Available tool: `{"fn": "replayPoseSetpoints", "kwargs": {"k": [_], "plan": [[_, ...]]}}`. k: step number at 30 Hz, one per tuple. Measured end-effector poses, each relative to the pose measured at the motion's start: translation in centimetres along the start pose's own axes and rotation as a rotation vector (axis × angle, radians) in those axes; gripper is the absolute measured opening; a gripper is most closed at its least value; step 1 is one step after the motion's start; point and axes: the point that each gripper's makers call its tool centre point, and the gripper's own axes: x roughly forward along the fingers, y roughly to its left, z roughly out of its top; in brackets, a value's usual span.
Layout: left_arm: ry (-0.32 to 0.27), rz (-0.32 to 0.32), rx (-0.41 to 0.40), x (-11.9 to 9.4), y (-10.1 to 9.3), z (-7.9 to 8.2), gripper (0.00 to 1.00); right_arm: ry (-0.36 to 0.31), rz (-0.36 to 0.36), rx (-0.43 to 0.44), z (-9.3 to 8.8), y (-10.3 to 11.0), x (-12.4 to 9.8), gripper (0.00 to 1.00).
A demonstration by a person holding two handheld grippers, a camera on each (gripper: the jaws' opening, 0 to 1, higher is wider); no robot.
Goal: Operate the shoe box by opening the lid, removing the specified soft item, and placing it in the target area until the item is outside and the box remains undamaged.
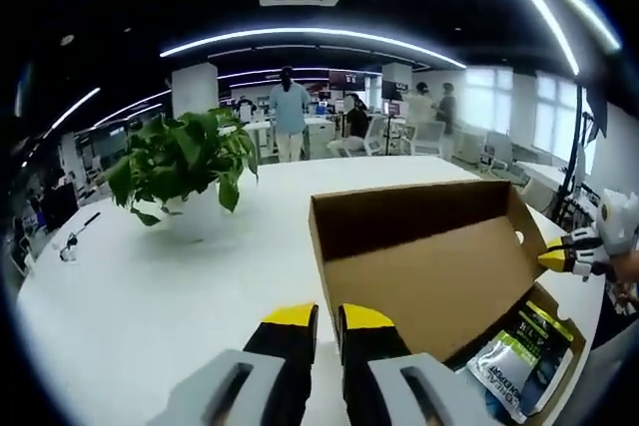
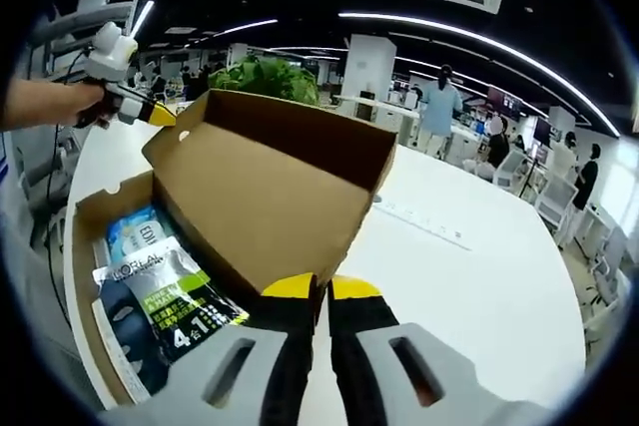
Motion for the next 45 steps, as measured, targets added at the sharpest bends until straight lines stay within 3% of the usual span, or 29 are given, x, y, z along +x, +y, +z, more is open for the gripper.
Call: {"fn": "replayPoseSetpoints", "kwargs": {"k": [7,16,30,45], "plan": [[0.040,-0.010,-0.002,0.1,-0.6,-1.8,0.07,0.013,0.010,-0.016,0.0,-0.2,0.6,0.03],[0.073,0.000,0.002,0.5,-0.5,-2.7,0.03,0.027,0.029,-0.011,-0.3,-0.5,1.3,0.04],[0.097,0.010,0.008,1.5,0.0,-3.2,0.03,0.059,0.055,0.023,-0.8,-0.6,2.0,0.05],[0.127,0.020,-0.002,2.1,0.4,-3.6,0.02,0.113,0.064,0.137,-1.5,-0.7,2.7,0.04]]}}
